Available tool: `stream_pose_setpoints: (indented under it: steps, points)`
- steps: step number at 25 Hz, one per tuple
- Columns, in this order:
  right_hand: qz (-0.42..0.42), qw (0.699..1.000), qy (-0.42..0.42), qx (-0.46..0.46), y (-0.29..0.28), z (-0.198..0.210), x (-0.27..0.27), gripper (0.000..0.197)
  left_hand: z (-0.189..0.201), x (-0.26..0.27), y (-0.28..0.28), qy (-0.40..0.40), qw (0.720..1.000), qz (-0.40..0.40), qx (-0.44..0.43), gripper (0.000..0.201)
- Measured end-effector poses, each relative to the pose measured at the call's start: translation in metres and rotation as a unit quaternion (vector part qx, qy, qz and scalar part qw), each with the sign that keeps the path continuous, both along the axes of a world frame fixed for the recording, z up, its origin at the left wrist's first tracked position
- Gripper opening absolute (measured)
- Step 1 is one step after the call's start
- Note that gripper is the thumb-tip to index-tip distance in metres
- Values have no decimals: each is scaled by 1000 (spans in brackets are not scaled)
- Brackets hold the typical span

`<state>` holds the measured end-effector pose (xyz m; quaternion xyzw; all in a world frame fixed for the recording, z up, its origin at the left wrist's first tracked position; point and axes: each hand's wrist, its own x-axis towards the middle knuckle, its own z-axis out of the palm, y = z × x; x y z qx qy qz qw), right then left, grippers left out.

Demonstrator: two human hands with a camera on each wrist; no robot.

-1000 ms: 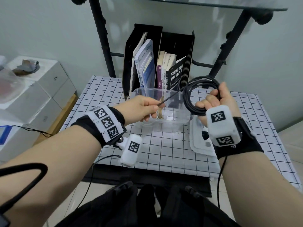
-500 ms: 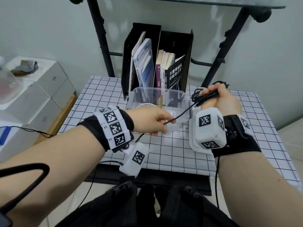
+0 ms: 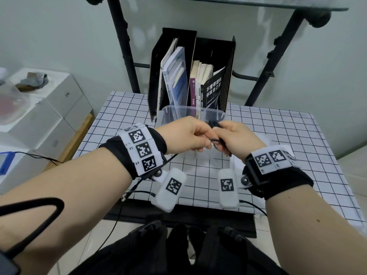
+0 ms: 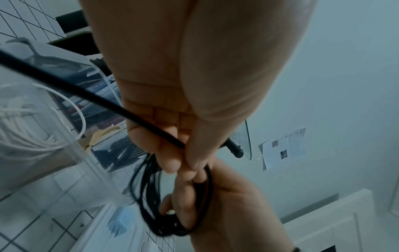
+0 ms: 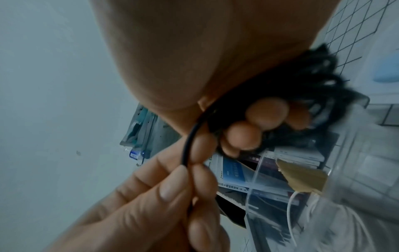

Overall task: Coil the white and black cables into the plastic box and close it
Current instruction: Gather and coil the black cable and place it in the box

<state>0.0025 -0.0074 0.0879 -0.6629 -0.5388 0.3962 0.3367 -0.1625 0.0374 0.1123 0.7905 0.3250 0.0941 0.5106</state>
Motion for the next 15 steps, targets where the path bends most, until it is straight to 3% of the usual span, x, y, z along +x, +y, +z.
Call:
stream_pose_setpoints:
  steps: [6, 8, 12, 15]
  points:
    - [83, 995, -28, -49, -6, 10, 12, 28, -3, -10, 8, 35, 999, 5, -41, 17]
    - [71, 996, -41, -28, -7, 12, 17, 26, -5, -14, 12, 62, 997, 1, -52, 20]
    - [27, 999, 21, -10, -6, 18, 21, 19, -10, -22, 14, 109, 994, 16, -28, 15]
    - [36, 998, -31, -45, -8, 20, 22, 20, -4, -26, 17, 46, 996, 68, -19, 13]
